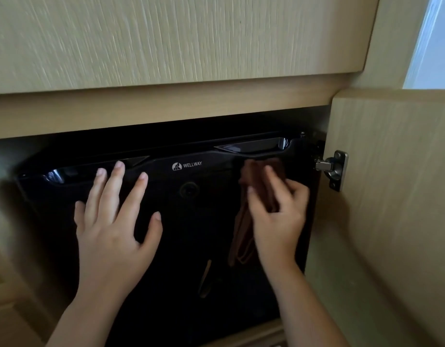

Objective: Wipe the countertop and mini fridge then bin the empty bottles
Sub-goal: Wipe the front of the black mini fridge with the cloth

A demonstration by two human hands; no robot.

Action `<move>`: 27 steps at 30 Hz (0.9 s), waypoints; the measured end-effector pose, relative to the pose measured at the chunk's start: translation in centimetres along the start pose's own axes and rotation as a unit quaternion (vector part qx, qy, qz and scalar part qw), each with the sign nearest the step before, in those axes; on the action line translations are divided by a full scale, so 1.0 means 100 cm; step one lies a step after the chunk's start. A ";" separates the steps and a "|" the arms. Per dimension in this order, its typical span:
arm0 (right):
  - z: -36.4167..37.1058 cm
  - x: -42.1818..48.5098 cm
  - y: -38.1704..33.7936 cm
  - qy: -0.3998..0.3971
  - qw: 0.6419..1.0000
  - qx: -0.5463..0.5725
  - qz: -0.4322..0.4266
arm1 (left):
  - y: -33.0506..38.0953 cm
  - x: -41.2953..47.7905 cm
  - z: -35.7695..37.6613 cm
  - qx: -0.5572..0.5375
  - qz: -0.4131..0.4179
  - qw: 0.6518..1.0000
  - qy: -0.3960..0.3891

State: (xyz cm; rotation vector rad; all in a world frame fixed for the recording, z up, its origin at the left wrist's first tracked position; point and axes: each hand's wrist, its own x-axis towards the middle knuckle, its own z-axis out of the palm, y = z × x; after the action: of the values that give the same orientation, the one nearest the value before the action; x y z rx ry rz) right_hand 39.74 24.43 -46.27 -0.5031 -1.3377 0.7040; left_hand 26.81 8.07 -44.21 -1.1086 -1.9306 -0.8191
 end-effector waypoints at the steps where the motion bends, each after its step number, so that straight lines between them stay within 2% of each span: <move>1: -0.005 0.009 0.003 0.049 0.998 0.010 0.031 | -0.001 0.000 0.000 -0.002 0.001 1.000 -0.001; 3: -0.012 0.020 0.008 0.110 0.991 0.032 0.073 | -0.001 0.000 -0.001 -0.001 0.006 1.000 -0.004; 5: -0.012 0.015 0.010 0.106 0.990 0.034 0.088 | -0.002 -0.001 -0.002 0.004 0.011 1.000 -0.008; 8: 0.001 -0.013 0.005 0.032 0.997 0.024 0.067 | -0.002 -0.002 -0.002 -0.001 0.011 1.000 -0.008; 11: 0.017 -0.043 -0.003 -0.096 0.995 0.014 0.000 | 0.002 -0.001 0.000 -0.004 0.001 1.000 -0.002; 13: 0.018 -0.050 -0.004 -0.140 0.990 0.009 -0.035 | 0.002 -0.002 0.000 0.010 0.006 1.000 -0.005; 15: 0.011 -0.041 0.001 -0.119 0.992 0.007 -0.033 | -0.001 -0.003 -0.002 0.020 0.014 1.000 -0.005; 19: -0.018 0.003 0.020 0.046 0.995 0.018 0.092 | -0.007 -0.004 -0.008 0.016 0.014 1.000 -0.004; 21: -0.023 0.007 0.022 0.081 0.991 0.003 0.108 | -0.012 -0.009 -0.011 0.024 0.016 1.000 -0.007; 24: -0.005 -0.013 0.011 0.069 0.990 0.030 0.117 | -0.025 -0.015 -0.018 0.046 0.000 0.999 -0.002; 27: 0.027 -0.053 -0.012 -0.055 0.997 0.028 0.055 | -0.039 -0.021 -0.025 0.060 -0.041 0.997 0.010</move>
State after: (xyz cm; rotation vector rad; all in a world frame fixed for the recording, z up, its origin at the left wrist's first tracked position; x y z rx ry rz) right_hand 36.82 19.64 -48.68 -0.5004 -1.3962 0.8678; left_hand 24.80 3.56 -45.25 -0.9520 -1.9930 -0.7445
